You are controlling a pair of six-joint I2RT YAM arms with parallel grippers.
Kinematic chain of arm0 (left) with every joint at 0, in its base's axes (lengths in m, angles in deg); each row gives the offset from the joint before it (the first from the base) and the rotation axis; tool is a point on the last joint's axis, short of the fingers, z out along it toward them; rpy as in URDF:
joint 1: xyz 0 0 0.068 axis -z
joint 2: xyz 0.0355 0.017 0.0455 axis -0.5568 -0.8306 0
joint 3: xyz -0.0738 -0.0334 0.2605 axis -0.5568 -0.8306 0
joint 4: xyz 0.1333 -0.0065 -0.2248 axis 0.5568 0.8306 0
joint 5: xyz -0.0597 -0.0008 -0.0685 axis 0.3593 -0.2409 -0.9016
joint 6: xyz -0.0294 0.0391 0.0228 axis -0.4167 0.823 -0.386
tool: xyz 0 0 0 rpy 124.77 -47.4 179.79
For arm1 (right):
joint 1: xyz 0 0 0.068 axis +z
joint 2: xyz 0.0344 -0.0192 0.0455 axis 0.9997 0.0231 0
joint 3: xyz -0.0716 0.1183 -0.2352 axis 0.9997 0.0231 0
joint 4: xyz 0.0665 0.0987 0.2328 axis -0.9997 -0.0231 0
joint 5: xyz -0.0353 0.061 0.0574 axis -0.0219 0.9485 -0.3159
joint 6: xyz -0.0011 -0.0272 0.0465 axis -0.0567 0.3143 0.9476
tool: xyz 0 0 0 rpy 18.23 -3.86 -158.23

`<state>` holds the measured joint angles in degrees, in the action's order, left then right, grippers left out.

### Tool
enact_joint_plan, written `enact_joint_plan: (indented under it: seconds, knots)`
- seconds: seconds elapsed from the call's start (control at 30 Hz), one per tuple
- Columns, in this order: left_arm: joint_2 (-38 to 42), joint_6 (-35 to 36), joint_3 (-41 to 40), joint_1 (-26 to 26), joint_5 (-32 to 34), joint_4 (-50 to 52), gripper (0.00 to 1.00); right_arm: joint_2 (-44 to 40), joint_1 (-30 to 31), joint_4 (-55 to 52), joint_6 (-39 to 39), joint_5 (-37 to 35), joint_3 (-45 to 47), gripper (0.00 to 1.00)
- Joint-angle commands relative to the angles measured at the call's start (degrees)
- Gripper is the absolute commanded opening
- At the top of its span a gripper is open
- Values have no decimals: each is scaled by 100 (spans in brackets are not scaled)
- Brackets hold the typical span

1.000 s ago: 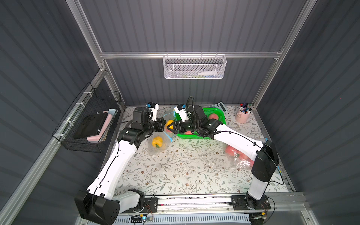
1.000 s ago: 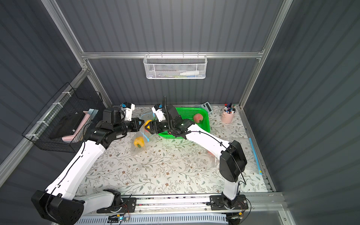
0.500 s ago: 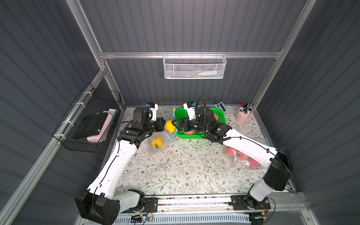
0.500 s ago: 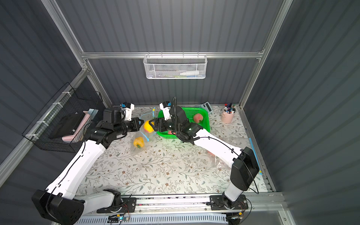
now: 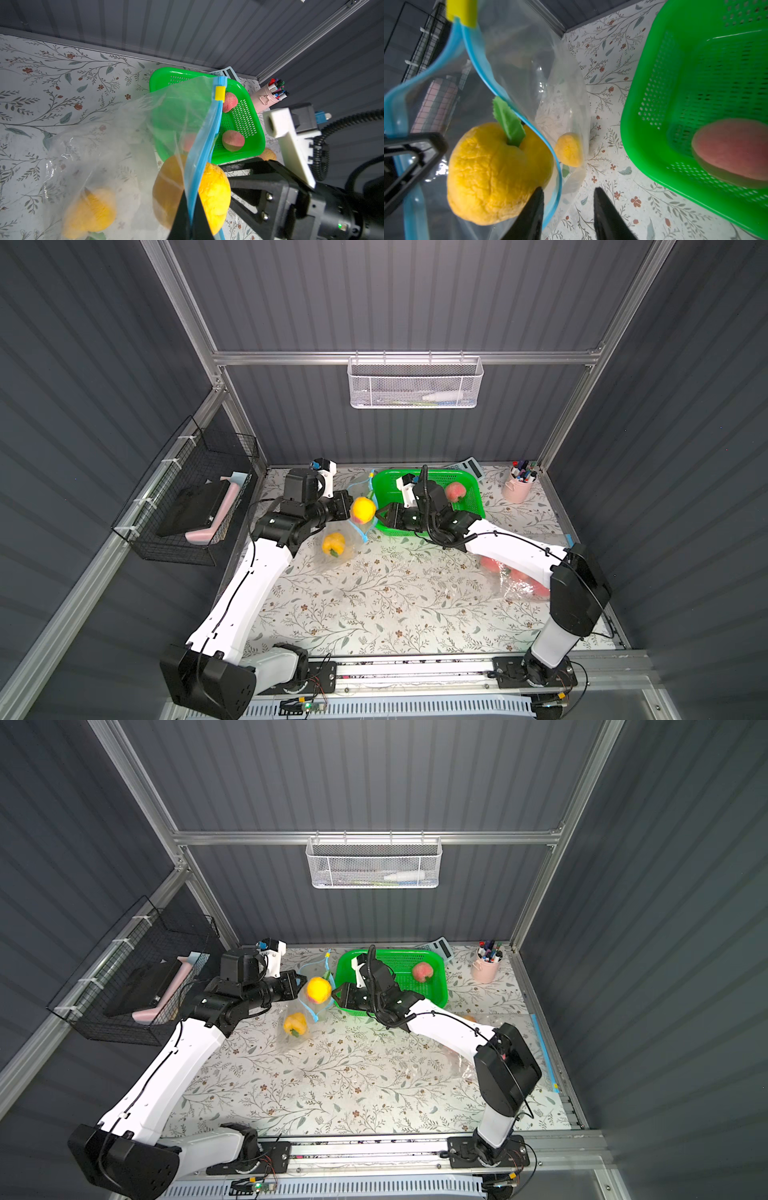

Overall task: Place the peach in a zip-top bag and seal the zipper
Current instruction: Place the peach in the zipper food storage bag, then adjust the zipper food storage bag at the center of the board.

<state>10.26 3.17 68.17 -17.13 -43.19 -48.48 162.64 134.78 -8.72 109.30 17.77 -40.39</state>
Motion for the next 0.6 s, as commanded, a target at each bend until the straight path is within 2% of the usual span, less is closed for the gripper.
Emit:
enact_joint_plan:
  seconds: [0.0, 0.17, 0.37, 0.57]
  knots:
    - [25, -34, 96, -1, 39, 89, 0, 166, 12, 20, 238, 395, -282, 36]
    - [47, -3, 99, -1, 69, 115, 0, 319, 12, 6, 310, 524, -377, 28]
    - [89, 86, 174, -1, 441, 343, 0, 277, 13, -216, 184, 374, -554, 2]
    - [177, 281, 393, -10, 1347, 837, 0, 61, 26, -827, -193, 142, -905, 0]
